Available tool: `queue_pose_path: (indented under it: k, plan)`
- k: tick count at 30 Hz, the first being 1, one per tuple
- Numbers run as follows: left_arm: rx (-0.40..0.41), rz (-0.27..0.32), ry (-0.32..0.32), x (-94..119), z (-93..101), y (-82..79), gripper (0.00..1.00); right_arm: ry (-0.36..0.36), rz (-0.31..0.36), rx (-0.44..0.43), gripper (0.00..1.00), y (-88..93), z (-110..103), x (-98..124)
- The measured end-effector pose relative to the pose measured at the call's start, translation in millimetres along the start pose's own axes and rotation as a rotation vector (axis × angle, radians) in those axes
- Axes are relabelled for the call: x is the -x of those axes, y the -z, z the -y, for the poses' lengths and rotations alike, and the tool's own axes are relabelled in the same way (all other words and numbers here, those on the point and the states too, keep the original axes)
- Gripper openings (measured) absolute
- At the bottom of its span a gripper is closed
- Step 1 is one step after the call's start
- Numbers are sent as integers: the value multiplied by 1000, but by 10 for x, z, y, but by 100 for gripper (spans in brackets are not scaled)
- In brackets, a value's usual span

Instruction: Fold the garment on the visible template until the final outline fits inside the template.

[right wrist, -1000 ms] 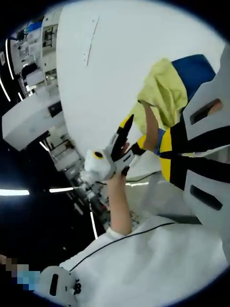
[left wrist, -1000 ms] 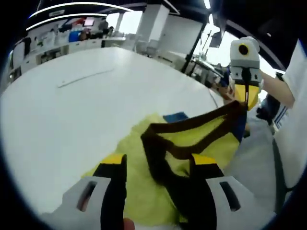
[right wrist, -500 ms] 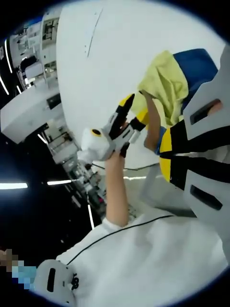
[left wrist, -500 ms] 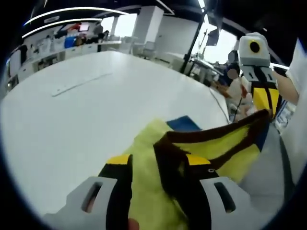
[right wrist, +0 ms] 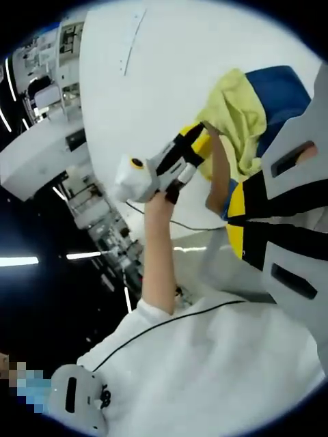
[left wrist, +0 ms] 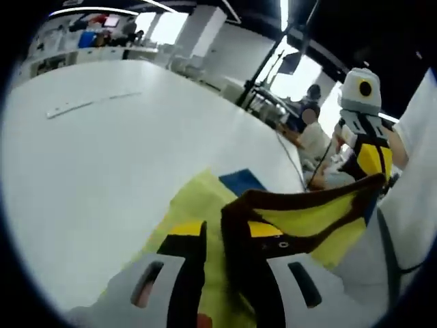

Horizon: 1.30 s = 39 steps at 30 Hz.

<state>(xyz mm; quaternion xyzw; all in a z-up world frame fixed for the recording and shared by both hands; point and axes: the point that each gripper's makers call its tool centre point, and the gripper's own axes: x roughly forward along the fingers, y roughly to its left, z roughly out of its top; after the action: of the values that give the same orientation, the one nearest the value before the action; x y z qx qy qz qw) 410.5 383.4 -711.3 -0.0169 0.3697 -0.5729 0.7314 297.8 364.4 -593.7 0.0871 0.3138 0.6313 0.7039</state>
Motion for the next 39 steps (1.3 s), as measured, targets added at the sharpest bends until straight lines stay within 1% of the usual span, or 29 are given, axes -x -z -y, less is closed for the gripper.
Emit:
queue_pose_path:
  k: [4, 8, 10, 11, 15, 21, 23, 28, 35, 39]
  plan:
    - [4, -11, 16, -31, 37, -2, 15, -2, 0, 0, 1, 0, -3, 3]
    - [3, -34, 18, -68, 53, 16, 9, 3, -1, 1, 1, 1, 5, 10]
    - [-11, -51, 5, -79, 44, 37, 2, -3, 1, 0, 1, -2, -9, 15]
    - [-21, -62, -9, -82, 23, 57, 0, -3, 1, 0, 1, -1, -10, 16]
    - [-23, -67, -5, -80, 26, 62, 0, -1, -1, -2, 1, 10, -12, 19]
    - [-29, -84, -26, -55, 16, 64, 0, 7, -1, -6, 1, 18, -3, 42]
    - [-31, -85, -39, -22, 6, 58, 0, 16, 3, -12, 1, 17, 12, 66]
    - [-39, -85, -86, 142, -29, 56, 0, 39, 9, -20, 1, 30, 53, 119]
    - [-31, -71, -139, 356, -47, 68, 0, 98, 23, -25, 1, 25, 147, 153]
    - [-41, -67, -153, 448, 1, 63, 0, 147, 20, -27, 1, 36, 225, 184]
